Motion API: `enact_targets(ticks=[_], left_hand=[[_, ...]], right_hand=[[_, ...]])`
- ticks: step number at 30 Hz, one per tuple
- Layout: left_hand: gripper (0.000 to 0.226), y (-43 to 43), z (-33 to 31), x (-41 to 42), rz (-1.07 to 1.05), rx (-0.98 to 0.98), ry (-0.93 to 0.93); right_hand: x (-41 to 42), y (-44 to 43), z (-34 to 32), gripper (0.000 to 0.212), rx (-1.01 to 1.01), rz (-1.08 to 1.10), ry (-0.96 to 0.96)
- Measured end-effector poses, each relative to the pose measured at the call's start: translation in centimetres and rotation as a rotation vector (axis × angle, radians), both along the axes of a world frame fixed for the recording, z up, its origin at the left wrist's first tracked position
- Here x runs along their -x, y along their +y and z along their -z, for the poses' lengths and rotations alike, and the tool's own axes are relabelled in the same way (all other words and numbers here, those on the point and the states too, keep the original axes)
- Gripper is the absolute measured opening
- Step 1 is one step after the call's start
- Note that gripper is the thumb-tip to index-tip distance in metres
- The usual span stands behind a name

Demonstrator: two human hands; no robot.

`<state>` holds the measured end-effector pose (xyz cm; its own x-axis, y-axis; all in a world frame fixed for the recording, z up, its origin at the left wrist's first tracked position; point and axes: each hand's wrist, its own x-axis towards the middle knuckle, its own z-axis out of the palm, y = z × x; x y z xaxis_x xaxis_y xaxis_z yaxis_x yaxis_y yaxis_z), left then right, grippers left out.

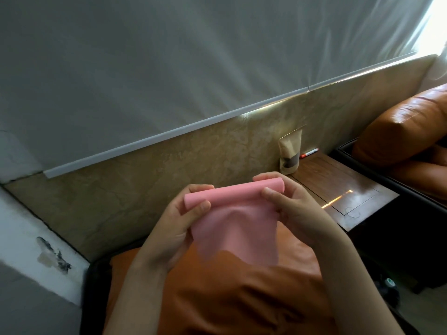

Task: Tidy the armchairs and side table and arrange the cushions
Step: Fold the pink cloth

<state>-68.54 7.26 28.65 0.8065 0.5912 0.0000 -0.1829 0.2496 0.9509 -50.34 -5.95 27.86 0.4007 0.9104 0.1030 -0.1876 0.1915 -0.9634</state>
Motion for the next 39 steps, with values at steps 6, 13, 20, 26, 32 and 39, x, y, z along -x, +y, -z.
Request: enact_targets(ticks=[6,13,20,26,32,39], left_hand=[[0.030,0.0,-0.4,0.1,-0.032,-0.004,0.024],[0.003,-0.1,-0.7,-0.1,-0.071,-0.025,0.002],[0.034,0.5,-0.2,-0.4,-0.126,-0.072,0.017],[0.035,0.7,0.3,-0.5,-0.170,-0.052,0.153],[0.028,0.9,0.6,-0.6,-0.206,-0.049,0.145],[0.020,0.8,0.7,-0.4,-0.171,-0.032,0.074]], right_hand=[[-0.2,0.2,0.3,0.024,0.007,0.019,-0.043],[-0.1,0.4,0.2,0.007,0.019,0.020,-0.020],[-0.6,0.5,0.3,0.030,0.033,0.034,0.018],[-0.9,0.6,0.7,0.029,-0.013,0.053,-0.031],[-0.9,0.8,0.9,0.029,0.022,0.019,-0.014],[-0.5,0.9,0.8,0.007,0.137,0.129,0.053]])
